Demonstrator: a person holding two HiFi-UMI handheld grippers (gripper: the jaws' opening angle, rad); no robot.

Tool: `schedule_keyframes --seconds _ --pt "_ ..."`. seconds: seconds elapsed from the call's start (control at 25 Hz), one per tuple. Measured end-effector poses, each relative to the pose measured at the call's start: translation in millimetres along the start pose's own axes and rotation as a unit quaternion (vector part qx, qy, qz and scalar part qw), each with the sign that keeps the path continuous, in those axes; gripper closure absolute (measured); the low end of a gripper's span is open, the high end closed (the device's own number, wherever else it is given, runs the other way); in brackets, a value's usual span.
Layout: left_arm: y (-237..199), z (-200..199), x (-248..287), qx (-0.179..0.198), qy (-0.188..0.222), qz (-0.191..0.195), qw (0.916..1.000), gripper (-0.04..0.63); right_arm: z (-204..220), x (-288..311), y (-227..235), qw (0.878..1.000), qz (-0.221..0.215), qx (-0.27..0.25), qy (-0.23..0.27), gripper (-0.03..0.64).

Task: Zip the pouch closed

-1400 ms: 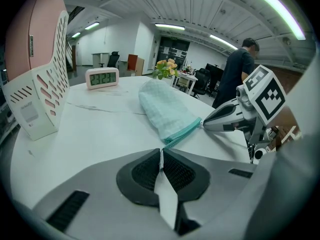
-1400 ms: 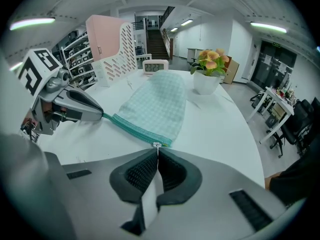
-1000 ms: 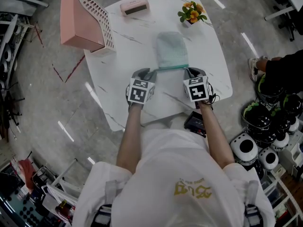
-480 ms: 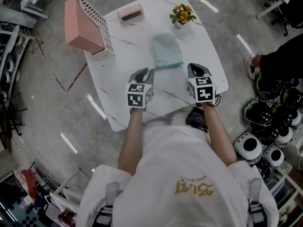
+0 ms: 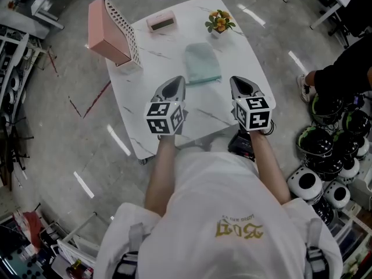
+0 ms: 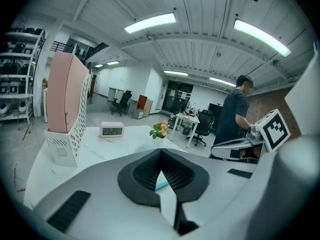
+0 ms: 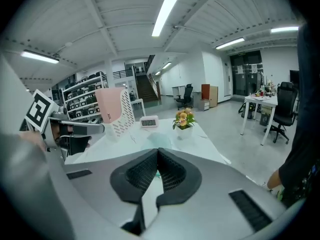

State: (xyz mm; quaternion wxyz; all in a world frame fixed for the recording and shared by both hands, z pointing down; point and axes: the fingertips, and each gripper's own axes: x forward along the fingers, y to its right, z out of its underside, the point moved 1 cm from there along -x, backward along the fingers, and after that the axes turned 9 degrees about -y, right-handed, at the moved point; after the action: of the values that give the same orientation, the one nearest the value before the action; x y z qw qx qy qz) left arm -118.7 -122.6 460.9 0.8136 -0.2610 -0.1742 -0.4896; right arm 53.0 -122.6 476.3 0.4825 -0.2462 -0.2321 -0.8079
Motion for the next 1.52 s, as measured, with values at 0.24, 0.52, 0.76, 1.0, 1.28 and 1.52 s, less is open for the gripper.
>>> schedule_keyframes --seconds 0.24,0.52,0.76,1.0,1.28,1.52 --pt "11.8 -6.4 -14.8 0.018 0.017 -0.001 0.9997 0.578 -0.4 -22.2 -4.8 1.000 -0.005 0.009 0.017 0.604" --pt "12.3 -5.9 -22.7 0.015 0.020 -0.003 0.9997 0.578 -6.4 -30.2 -10.5 0.999 -0.009 0.014 0.032 0.604" --pt "10.9 -1.6 -21.6 0.013 0.014 -0.001 0.9998 0.578 -5.5 -26.3 -14.6 0.999 -0.011 0.010 0.028 0.604" --pt "6.7 -1.5 -22.6 0.009 0.014 0.000 0.9999 0.578 -7.2 -23.8 -18.4 1.000 -0.011 0.009 0.025 0.604" --pt "3.5 -3.6 -23.0 0.004 0.019 0.000 0.9998 0.578 -7.1 -23.0 -18.5 1.000 -0.010 0.008 0.023 0.604" --pt "-0.4 0.5 -24.7 0.001 0.017 -0.004 0.9999 0.578 -5.4 -21.7 -20.3 1.000 -0.013 0.005 0.021 0.604"
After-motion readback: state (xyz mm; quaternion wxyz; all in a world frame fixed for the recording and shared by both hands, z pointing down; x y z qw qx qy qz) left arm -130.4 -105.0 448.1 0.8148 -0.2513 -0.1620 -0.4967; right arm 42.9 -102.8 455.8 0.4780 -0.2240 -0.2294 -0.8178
